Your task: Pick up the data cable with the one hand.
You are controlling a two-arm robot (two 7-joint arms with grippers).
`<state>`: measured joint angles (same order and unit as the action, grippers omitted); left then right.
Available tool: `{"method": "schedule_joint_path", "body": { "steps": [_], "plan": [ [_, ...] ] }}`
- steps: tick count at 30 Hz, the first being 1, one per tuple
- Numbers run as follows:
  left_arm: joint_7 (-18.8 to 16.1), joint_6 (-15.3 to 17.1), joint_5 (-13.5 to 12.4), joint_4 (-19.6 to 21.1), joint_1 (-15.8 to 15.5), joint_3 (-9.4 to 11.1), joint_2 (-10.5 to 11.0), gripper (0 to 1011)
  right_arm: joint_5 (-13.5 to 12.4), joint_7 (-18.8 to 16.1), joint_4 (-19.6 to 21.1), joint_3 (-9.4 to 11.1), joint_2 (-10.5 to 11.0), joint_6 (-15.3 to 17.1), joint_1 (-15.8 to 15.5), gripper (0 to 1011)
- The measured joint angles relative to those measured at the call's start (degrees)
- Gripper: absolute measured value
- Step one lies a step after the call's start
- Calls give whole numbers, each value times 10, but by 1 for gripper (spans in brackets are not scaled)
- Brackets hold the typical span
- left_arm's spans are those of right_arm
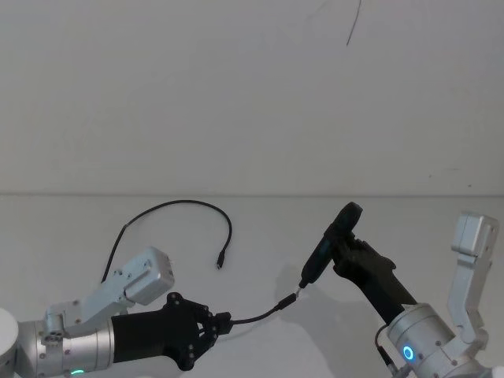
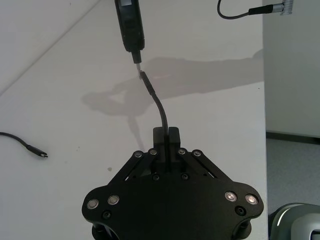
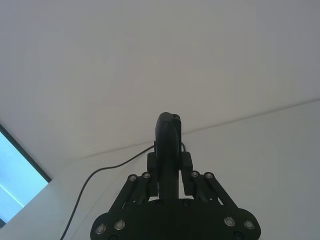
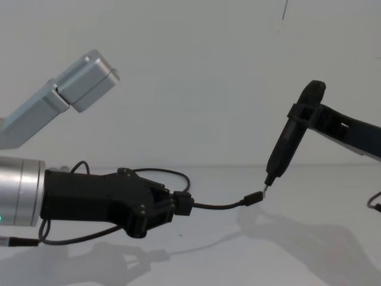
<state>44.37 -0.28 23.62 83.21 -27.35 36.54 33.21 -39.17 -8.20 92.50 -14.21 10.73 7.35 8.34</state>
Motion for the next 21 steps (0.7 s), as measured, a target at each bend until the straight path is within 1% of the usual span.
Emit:
{"method": "schedule_joint_path", "body": {
  "steps": [13,21],
  "plan": [
    [0,0,0,0,0,0,0,43,-7,3,13,1,12,1,-8,269],
    [0,0,0,0,0,0,0,43,-9,3,16,1,16,0,-10,269]
  ]
}}
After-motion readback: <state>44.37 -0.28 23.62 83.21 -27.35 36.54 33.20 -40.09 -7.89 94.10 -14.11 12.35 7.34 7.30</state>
